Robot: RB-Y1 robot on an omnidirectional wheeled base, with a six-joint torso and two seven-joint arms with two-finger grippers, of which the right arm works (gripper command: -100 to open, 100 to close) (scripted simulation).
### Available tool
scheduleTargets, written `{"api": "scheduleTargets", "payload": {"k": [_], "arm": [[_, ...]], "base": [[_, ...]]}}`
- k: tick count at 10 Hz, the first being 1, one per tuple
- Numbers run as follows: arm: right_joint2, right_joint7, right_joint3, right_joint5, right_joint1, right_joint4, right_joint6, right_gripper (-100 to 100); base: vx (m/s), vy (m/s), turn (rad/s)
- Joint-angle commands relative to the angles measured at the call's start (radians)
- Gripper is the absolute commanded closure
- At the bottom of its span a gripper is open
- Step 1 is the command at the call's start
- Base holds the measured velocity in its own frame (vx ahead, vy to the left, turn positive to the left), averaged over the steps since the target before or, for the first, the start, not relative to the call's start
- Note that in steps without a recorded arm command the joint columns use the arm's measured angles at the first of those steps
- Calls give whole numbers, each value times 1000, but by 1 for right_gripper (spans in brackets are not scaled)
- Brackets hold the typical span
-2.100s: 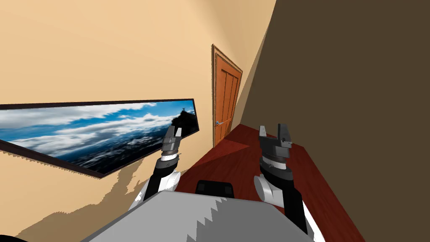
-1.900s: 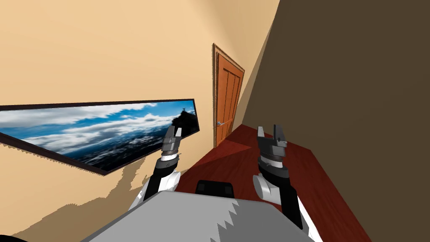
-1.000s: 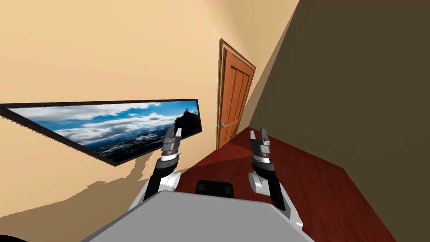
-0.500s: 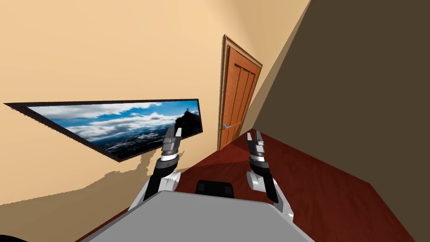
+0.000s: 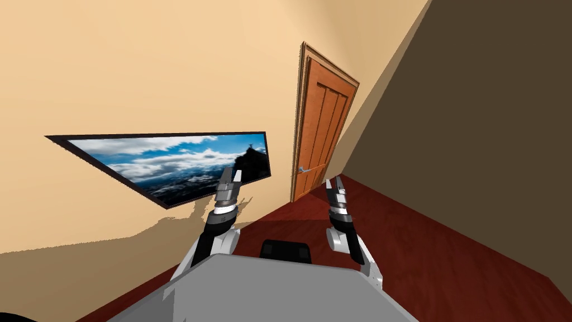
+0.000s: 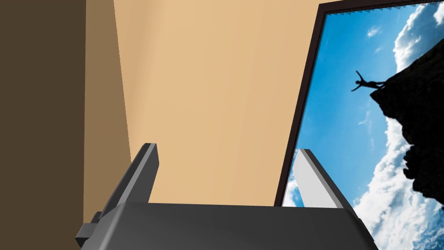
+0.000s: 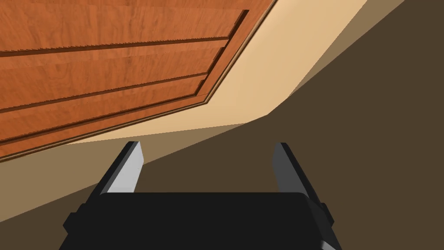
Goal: Pull the door open
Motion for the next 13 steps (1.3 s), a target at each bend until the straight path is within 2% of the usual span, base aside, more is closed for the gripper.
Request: {"api": "scheduleTargets", "payload": {"k": [1,4,5,6,7,9,10,12,13], "arm": [[-6,-8,-3,-6,-20,50,-6,-100],[-18,-27,-4,-19,-62,155,-24,-100],[-18,-27,-4,-19,-62,172,-24,-100],[-22,-34,-4,-24,-76,207,-30,-100],[-22,-34,-4,-24,-76,212,-30,-100],[-31,-47,-5,-33,-105,279,-41,-100],[-31,-47,-5,-33,-105,296,-41,-100],[-39,-61,-6,-42,-135,366,-54,-100],[-39,-61,-6,-42,-135,380,-54,-100]], "base": [[37,-46,112],[57,-99,207],[49,-77,56],[43,-81,115],[30,-62,82],[42,-70,172],[35,-71,89],[26,-78,175],[36,-75,59]]}}
